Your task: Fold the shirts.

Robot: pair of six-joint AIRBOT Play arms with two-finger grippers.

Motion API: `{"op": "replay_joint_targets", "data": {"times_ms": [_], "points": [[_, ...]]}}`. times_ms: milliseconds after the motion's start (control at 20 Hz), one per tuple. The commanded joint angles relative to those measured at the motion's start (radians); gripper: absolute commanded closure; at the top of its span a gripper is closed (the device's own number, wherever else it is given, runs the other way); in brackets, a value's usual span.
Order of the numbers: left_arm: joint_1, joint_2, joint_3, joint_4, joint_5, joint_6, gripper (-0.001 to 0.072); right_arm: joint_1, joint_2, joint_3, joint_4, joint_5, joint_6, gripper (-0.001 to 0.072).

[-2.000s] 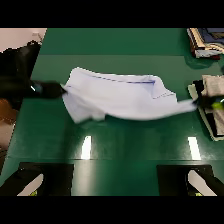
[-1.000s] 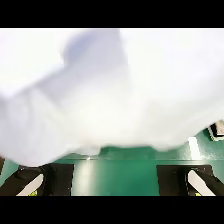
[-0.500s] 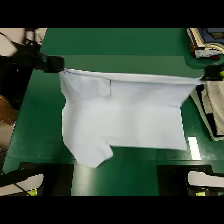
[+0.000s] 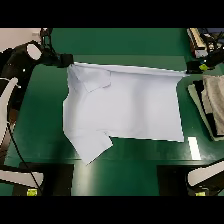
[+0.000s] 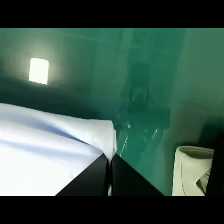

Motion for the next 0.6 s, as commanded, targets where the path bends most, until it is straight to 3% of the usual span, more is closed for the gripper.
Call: {"op": "replay_joint_targets", "data": {"times_ms": [0, 150, 250, 550], "points": [[0.035, 0.002, 0.007, -0.006, -0.146, 0.074, 0.0686, 0.002, 0.005, 0.002, -0.007, -0.008, 0.000, 0.0697], [0.034, 0.027, -0.023, -0.008, -0.336, 0.140, 0.0687, 0.005, 0.080, -0.145, -0.008, -0.024, 0.000, 0.0697], [0.034, 0.032, -0.087, -0.010, -0.360, 0.143, 0.0687, 0.014, 0.136, -0.279, -0.007, -0.071, 0.000, 0.0697], [0.034, 0.031, -0.320, -0.016, -0.225, 0.143, 0.0685, 0.068, 0.191, -0.525, -0.005, -0.148, 0.000, 0.0695]]}}
